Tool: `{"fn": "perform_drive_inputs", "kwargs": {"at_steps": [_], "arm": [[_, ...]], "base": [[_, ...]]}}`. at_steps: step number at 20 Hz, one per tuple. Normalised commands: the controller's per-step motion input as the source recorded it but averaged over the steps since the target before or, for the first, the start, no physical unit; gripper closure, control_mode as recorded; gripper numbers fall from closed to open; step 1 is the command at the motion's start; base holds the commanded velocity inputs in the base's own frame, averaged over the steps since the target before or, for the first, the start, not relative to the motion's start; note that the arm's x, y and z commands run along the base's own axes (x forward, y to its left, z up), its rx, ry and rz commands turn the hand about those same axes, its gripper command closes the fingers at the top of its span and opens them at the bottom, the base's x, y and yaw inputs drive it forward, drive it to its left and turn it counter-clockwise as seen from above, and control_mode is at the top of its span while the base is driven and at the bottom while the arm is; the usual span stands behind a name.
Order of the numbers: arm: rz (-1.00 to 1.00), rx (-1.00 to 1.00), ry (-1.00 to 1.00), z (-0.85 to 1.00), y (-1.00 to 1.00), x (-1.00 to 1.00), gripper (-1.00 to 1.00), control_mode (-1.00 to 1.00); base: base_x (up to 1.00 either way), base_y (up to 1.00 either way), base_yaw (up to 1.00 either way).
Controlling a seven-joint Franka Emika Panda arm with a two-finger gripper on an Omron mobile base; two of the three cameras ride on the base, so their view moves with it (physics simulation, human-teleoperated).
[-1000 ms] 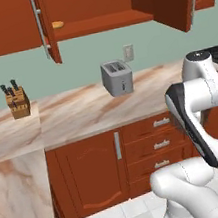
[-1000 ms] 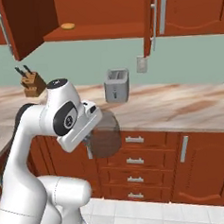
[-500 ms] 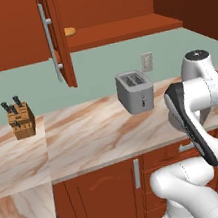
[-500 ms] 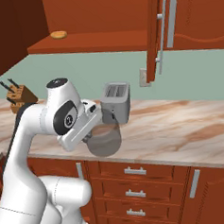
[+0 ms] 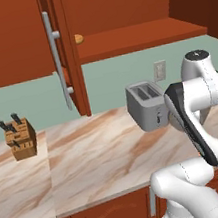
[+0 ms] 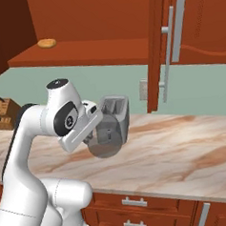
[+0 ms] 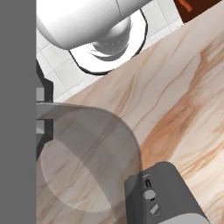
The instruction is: Pick the jar and jar from the dining table and place them in the open cabinet. Close the cabinet after placing the objects.
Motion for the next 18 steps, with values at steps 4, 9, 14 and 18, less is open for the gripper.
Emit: {"fn": "perform_drive_inputs", "kwargs": {"at_steps": [4,9,14,18], "arm": [[0.00,0.00,0.00,0.00,0.00,0.00,1.00,1.00],[0.00,0.00,0.00,0.00,0.00,0.00,1.00,1.00],[0.00,0.00,0.00,0.00,0.00,0.00,1.00,1.00],[0.00,-0.01,-0.02,0.14,0.02,-0.01,1.00,-1.00]], "base": [[0.59,0.00,0.00],[0.32,0.00,0.00],[0.00,0.00,0.00],[0.00,0.00,0.00]]}}
